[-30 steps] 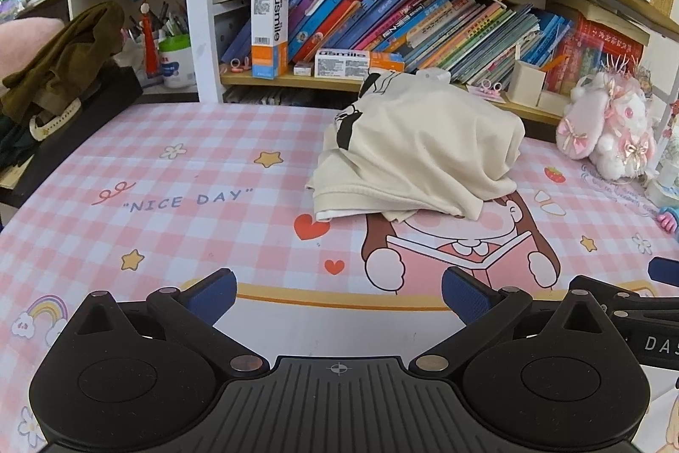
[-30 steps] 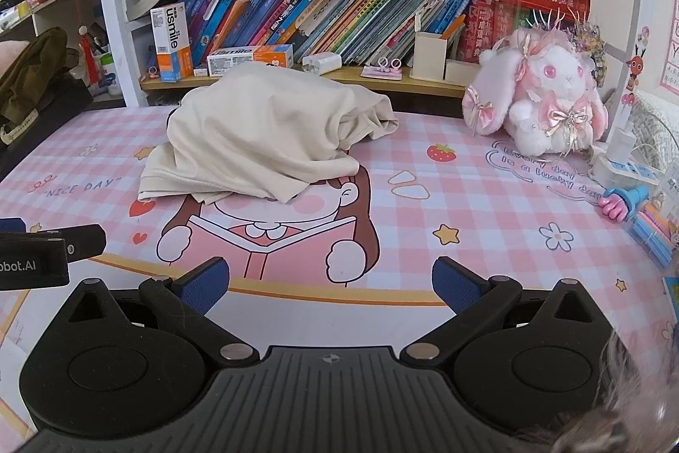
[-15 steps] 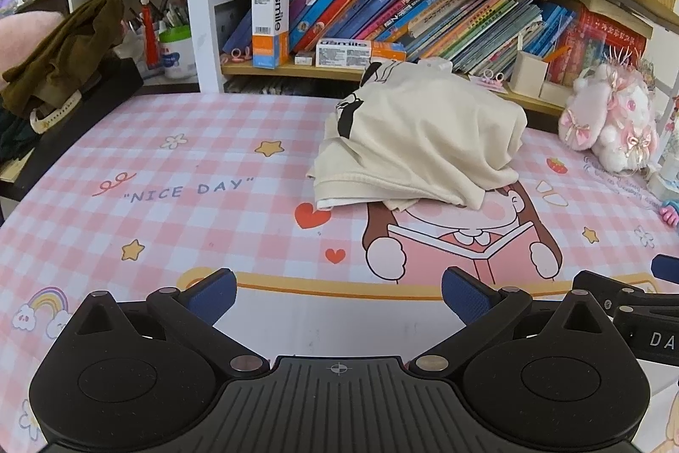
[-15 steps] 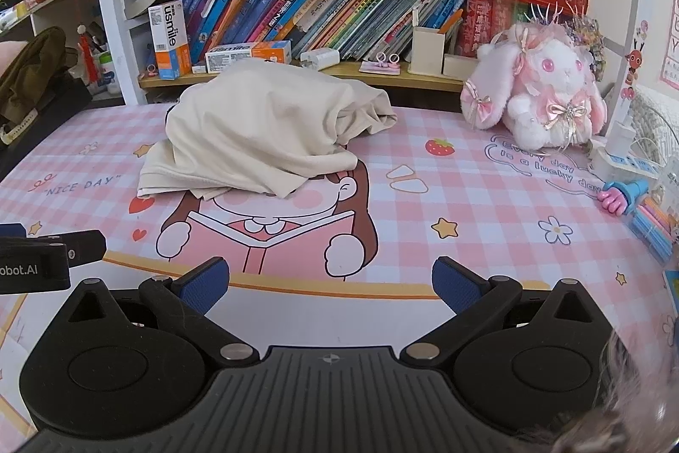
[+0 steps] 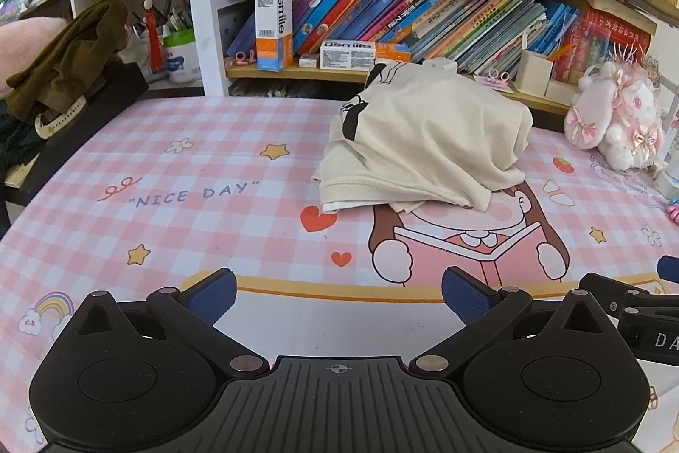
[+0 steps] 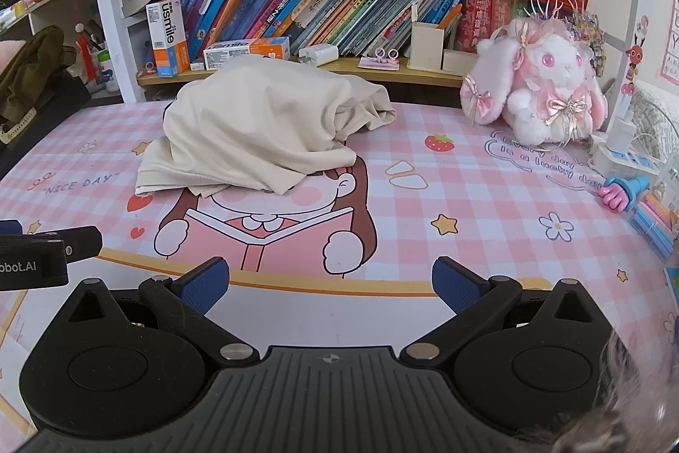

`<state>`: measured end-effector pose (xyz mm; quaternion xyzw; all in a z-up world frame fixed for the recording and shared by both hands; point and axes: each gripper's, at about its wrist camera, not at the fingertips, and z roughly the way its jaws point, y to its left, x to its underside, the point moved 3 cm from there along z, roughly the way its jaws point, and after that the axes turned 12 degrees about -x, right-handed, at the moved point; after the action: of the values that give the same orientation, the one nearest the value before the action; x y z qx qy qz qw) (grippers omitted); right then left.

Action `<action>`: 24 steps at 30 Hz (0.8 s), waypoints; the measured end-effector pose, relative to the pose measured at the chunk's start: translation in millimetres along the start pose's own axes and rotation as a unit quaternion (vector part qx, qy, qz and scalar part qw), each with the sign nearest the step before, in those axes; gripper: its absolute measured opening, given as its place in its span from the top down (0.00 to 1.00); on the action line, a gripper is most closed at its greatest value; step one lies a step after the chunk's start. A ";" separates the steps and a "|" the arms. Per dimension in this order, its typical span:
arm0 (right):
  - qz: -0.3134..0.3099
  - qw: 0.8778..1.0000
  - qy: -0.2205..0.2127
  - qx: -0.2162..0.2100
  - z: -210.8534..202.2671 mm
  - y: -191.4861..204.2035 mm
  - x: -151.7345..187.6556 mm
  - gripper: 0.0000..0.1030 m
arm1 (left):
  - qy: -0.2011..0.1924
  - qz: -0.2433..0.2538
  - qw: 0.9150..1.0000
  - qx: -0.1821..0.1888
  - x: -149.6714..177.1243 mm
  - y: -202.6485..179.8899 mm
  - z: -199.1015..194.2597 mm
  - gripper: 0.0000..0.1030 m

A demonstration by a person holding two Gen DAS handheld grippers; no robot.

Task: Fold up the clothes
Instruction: 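Move both grippers toward the crumpled cream T-shirt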

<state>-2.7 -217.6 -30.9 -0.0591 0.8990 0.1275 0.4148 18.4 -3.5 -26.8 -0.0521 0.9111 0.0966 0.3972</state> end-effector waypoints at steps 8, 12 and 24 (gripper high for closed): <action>0.001 1.000 0.001 -0.001 1.2 -1.7 0.1 0.00 | 0.001 0.004 1.000 0.001 0.0 -2.3 0.9 0.00; 0.004 1.000 0.003 -0.001 3.0 -4.1 0.9 0.00 | 0.006 0.008 1.000 0.004 1.3 -4.5 3.0 0.00; 0.018 1.000 0.009 -0.003 6.3 -11.9 3.9 0.00 | 0.010 0.021 1.000 0.001 1.6 -12.9 5.7 0.00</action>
<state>1.9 -227.2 -40.0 -0.0455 0.9032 0.1371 0.4042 23.6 -14.9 -33.5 -0.0331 0.9161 0.1034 0.3860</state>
